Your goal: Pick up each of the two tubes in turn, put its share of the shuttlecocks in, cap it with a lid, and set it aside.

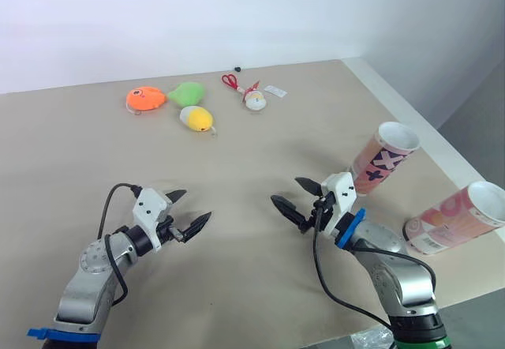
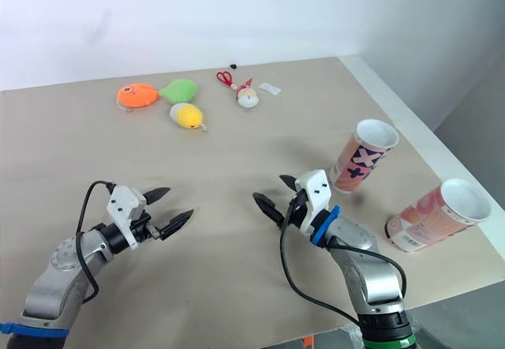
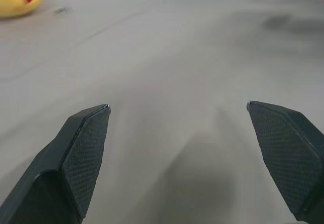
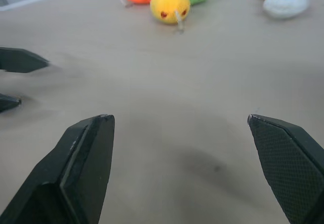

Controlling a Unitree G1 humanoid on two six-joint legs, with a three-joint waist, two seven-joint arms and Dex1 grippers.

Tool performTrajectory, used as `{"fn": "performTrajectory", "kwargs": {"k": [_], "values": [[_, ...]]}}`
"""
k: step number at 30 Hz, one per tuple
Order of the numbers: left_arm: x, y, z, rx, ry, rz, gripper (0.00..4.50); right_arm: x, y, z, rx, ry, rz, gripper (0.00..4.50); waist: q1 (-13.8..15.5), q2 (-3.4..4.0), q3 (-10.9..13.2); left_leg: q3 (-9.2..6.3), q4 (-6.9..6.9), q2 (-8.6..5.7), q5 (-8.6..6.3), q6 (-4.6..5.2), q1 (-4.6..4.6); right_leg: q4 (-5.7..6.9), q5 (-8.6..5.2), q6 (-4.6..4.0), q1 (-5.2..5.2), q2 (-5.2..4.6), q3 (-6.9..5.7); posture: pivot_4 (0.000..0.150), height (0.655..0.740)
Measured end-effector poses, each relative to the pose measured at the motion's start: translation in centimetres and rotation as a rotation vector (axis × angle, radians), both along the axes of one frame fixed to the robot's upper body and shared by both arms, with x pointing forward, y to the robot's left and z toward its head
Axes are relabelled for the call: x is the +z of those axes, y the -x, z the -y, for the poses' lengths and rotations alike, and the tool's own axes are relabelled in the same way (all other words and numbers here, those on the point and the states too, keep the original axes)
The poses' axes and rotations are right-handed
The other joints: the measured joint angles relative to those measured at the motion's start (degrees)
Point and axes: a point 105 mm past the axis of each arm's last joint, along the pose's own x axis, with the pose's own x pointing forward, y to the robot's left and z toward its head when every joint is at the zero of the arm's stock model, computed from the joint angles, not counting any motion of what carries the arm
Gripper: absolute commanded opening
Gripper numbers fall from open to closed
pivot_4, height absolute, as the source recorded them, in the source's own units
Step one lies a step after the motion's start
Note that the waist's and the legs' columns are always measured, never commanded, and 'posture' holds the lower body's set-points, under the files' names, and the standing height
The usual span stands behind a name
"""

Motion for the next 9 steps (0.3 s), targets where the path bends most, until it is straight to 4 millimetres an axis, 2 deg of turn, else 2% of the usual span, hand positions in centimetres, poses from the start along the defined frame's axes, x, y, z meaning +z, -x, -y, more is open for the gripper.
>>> {"fn": "performTrajectory", "kwargs": {"k": [4,9], "values": [[1.04,-0.01,0.29,0.016,0.033,0.033,4.50,0.03,0.04,-0.39,0.018,-0.005,0.014,4.48,0.1,0.00,0.0,0.02,0.02,-0.02,0.00,0.00,0.01,0.00,-0.04,0.16,0.01,-0.01,0.02,0.150,0.7400],[0.99,-0.12,0.17,0.033,0.028,0.029,4.50,0.30,-0.07,-0.59,0.016,-0.014,0.026,4.48,0.1,0.00,0.0,0.00,0.02,0.06,0.01,0.00,0.05,0.01,-0.04,0.14,0.00,0.13,0.00,0.150,0.7400]]}}
